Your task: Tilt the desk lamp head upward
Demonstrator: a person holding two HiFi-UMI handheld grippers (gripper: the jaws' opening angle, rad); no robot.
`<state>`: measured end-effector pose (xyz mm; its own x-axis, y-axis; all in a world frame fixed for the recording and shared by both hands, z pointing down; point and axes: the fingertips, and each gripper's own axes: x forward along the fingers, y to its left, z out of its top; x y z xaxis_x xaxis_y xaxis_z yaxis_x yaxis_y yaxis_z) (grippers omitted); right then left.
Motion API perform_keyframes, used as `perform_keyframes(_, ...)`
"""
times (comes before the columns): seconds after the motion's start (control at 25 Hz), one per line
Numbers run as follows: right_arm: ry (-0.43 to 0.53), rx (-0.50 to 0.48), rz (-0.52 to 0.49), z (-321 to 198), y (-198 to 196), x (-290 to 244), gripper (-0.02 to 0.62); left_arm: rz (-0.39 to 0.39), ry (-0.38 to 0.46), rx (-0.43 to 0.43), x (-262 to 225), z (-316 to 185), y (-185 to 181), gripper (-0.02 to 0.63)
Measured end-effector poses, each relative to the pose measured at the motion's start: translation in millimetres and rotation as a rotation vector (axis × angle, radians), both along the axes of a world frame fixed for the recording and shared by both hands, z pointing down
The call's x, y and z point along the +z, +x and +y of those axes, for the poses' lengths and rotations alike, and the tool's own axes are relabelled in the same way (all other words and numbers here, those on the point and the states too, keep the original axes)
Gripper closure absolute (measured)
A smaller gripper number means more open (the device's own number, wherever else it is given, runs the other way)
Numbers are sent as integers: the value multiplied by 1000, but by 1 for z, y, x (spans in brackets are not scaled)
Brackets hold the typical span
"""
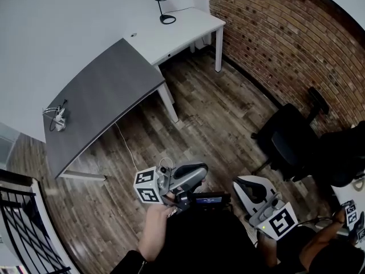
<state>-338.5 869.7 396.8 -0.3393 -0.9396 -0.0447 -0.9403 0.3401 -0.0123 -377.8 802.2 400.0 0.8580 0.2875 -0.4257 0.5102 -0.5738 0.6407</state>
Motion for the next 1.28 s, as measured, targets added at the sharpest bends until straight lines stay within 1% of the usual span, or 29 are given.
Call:
perform_keyframes(0.2,29,26,-24,11,15,-3,580,-8,3,2,1,12,10,594)
perform_keyframes(0.44,15,76,-94,34,41,-1,580,-9,-15,33,5,32,31,594)
perform_keyframes(0.56,15,103,-153,46,61,1,579,-21,-28,50,10,43,43,594)
perform_keyframes(0.76,11,91,-268,54,77,5,580,-40,-45,64,16,49,58,594)
perform_keyframes(0.88,-4,80,-345,43,81,8,580,-41,-61,64,18,38,64,594)
perform_keyframes(1.04,-32,42,-515,15,89,16,578,-37,-105,68,29,11,70,594)
perform_keyframes(1.28,-81,28,-721,-56,103,21,577,-31,-152,31,33,-62,85,594)
